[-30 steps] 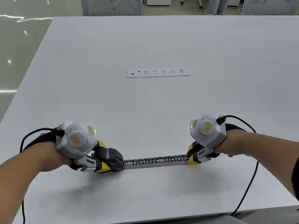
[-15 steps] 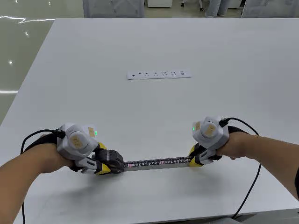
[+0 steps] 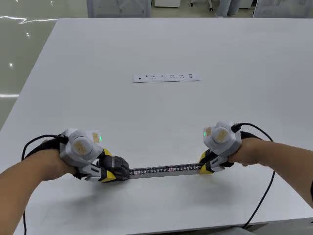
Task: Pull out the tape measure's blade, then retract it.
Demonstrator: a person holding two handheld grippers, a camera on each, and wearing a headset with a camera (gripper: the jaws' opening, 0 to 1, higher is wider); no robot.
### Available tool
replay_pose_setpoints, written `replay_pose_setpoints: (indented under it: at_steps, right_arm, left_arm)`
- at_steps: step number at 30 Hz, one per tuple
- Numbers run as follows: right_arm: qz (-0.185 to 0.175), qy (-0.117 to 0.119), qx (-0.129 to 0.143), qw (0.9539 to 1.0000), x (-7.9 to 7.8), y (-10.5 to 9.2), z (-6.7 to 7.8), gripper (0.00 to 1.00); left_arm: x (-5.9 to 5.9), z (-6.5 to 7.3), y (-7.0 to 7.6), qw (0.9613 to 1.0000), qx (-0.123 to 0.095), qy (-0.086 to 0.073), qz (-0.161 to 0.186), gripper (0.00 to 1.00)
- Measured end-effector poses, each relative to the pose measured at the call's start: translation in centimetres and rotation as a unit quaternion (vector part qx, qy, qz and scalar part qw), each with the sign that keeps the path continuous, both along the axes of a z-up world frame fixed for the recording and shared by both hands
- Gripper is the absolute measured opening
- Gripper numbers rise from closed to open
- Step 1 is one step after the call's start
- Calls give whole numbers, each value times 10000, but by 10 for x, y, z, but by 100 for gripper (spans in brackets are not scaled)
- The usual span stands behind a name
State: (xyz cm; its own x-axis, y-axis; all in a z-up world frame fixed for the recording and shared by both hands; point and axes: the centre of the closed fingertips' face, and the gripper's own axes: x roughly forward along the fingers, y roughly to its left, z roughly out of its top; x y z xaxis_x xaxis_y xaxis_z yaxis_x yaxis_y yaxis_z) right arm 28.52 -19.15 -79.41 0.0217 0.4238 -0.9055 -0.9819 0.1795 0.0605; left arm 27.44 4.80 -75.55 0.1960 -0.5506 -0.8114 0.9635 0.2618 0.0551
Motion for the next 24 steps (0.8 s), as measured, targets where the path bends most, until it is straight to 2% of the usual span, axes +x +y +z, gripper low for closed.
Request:
replay_pose_setpoints:
  at_steps: [24]
  right_arm:
    - [-47, -11, -51, 10000, 0, -9, 0, 10]
  left_arm:
    - [-1, 0, 0, 10000, -2, -4, 5, 30]
